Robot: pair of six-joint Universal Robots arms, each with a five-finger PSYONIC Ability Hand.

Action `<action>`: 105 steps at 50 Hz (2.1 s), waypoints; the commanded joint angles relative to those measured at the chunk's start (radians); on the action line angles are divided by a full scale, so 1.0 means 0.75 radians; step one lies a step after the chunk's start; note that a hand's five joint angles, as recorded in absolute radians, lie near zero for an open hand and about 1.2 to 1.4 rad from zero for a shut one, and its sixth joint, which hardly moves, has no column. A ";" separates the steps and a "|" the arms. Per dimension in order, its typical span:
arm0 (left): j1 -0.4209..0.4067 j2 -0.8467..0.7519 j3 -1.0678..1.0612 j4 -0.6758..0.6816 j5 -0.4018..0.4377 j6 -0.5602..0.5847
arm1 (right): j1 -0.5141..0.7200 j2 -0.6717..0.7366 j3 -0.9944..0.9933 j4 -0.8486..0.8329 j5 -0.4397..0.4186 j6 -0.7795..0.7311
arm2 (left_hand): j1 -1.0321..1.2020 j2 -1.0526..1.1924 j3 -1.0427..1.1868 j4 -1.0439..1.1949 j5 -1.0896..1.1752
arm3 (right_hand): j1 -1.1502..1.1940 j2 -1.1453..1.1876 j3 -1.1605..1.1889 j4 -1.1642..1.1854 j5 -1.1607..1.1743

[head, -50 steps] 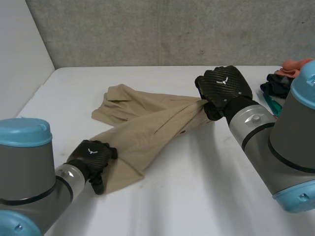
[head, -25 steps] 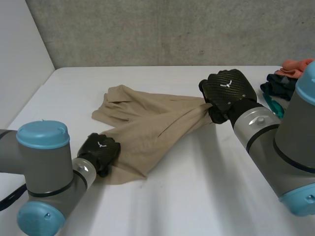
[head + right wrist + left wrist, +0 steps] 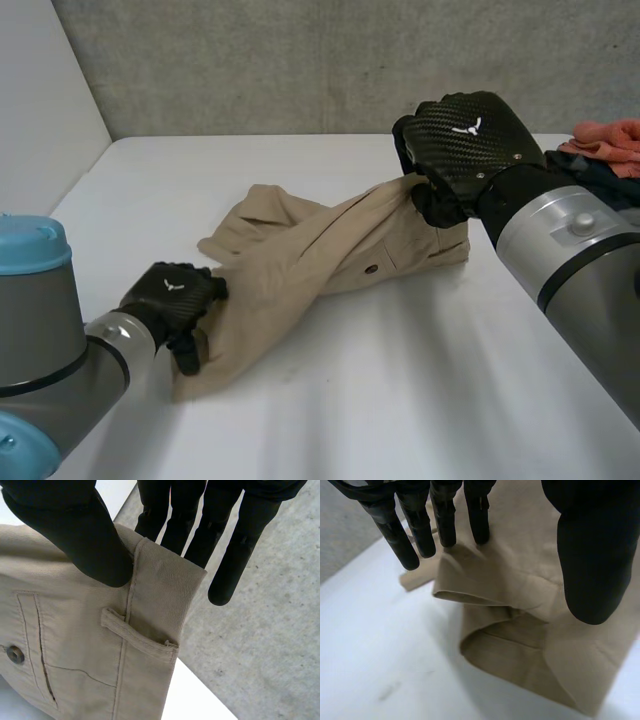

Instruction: Fold the laundry.

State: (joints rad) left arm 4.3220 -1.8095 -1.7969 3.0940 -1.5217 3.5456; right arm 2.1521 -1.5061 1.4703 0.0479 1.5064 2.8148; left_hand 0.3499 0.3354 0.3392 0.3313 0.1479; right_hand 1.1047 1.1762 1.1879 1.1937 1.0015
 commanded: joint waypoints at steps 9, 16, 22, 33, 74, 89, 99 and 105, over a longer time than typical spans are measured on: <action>-0.091 -0.170 0.134 -0.035 0.098 -0.203 | 0.139 0.022 -0.044 -0.011 0.078 0.049 | -0.104 -0.084 -0.089 -0.079 -0.067 | 0.389 0.293 0.278 0.270 0.294; -0.169 -0.303 0.228 -0.059 0.076 -0.273 | 0.139 0.061 -0.064 -0.013 0.117 0.049 | 0.451 0.471 0.465 0.476 0.488 | 0.389 0.293 0.278 0.270 0.294; -0.163 -0.326 0.295 -0.035 0.008 -0.306 | 0.117 0.069 -0.064 -0.013 0.127 0.061 | 1.280 1.299 1.294 1.305 1.317 | 0.389 0.293 0.278 0.270 0.294; -0.048 0.072 0.293 -0.159 -0.023 -0.300 | 0.008 0.094 -0.048 0.006 0.121 -0.075 | 1.395 1.414 1.409 1.420 1.432 | 0.389 0.293 0.278 0.270 0.294; 0.048 -0.434 1.876 0.274 -0.121 0.091 | 0.014 0.738 -1.142 -0.734 0.417 -0.540 | 1.395 1.414 1.409 1.420 1.432 | 0.389 0.293 0.278 0.270 0.294; 0.077 -0.408 1.652 0.065 -0.143 0.005 | -0.028 0.828 -1.026 -0.906 0.258 -0.419 | 1.395 1.414 1.409 1.420 1.432 | 0.389 0.293 0.278 0.270 0.294; 0.073 -0.457 1.014 0.241 -0.017 0.013 | -0.082 0.977 -0.637 -0.829 0.125 -0.360 | 1.395 1.414 1.409 1.420 1.432 | 0.389 0.293 0.278 0.270 0.294; 0.079 -0.508 0.752 0.270 0.059 0.122 | -0.082 1.006 -0.404 -0.759 0.090 -0.476 | 1.395 1.414 1.409 1.420 1.432 | 0.389 0.293 0.278 0.270 0.294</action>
State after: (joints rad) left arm 4.3776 -2.1574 -1.0622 3.2718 -1.5283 3.5709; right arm 2.0903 -0.7706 1.0138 -0.5676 1.5998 2.5333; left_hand 1.1433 1.1973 1.1880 1.2002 0.9985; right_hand 1.1108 1.1762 1.1890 1.1979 1.0107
